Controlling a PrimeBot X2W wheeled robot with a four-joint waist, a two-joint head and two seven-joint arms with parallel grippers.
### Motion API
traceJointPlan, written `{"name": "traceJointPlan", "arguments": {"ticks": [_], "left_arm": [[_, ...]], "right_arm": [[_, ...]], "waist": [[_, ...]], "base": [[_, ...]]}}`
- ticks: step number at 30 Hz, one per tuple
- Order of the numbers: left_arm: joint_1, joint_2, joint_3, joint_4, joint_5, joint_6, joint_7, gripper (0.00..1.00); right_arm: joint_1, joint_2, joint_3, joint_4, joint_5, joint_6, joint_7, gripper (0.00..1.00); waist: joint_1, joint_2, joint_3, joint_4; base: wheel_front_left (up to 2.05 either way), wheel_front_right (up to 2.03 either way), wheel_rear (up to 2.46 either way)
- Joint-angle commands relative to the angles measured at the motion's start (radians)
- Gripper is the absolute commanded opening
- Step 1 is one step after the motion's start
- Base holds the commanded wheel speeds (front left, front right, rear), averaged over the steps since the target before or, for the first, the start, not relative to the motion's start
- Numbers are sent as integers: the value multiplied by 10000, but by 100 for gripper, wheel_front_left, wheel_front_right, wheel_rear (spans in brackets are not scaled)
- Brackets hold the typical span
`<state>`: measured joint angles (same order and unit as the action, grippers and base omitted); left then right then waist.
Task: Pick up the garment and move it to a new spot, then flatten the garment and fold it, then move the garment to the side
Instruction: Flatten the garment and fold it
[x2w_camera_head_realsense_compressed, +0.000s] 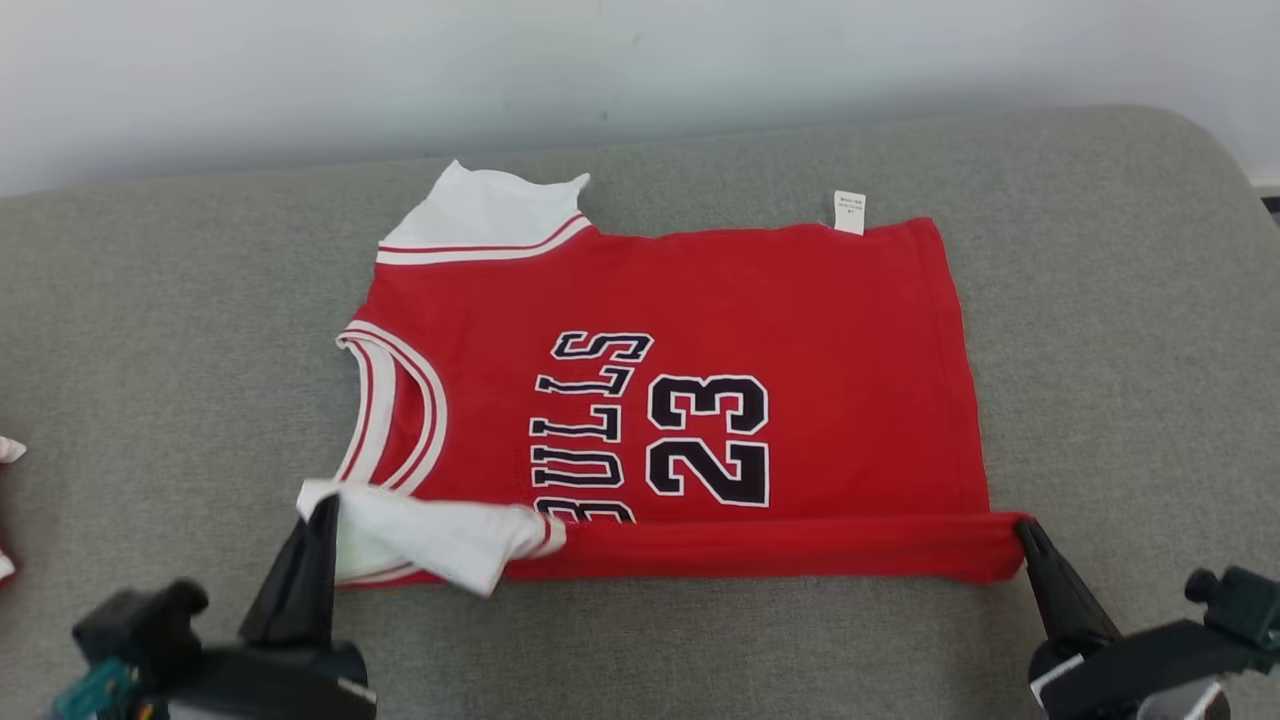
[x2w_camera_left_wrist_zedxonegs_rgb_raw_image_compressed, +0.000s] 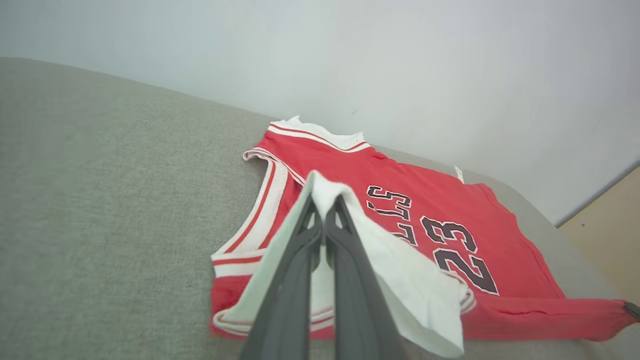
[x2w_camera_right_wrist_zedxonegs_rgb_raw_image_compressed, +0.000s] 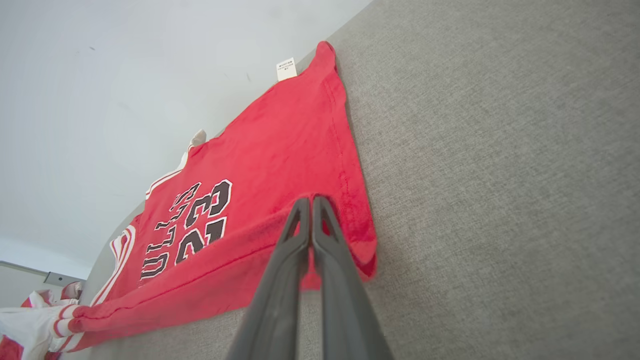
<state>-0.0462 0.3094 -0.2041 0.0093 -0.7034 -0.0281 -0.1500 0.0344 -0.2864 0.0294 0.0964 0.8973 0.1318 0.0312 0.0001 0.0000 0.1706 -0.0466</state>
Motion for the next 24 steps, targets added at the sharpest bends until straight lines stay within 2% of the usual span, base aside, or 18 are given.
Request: {"name": "traceJointPlan", "arguments": {"ticks": [1, 12, 23, 24], "left_arm": [[-412, 96, -49, 167, 124, -83, 161, 0], [-3038, 336, -455, 2642, 145, -664, 664, 0], [-4377, 60, -1063, 5059, 40, -960, -6, 0], [-4449, 35, -1114, 5254, 99, -972, -132, 13]], "right_arm": [[-287, 16, 49, 183, -60, -25, 12, 0], [-2326, -63, 471, 1951, -439, -25, -234, 0], [-3102, -115, 1050, 3160, -257, -23, -624, 0], [-3127, -133, 1087, 3220, -244, -25, -708, 40]], "waist": [[-1, 0, 155, -111], [-1, 0, 642, -357], [-1, 0, 667, -280], [-1, 0, 641, -265]], "base": [[0, 0, 0], [0, 0, 0], [0, 0, 0], [0, 0, 0]]}}
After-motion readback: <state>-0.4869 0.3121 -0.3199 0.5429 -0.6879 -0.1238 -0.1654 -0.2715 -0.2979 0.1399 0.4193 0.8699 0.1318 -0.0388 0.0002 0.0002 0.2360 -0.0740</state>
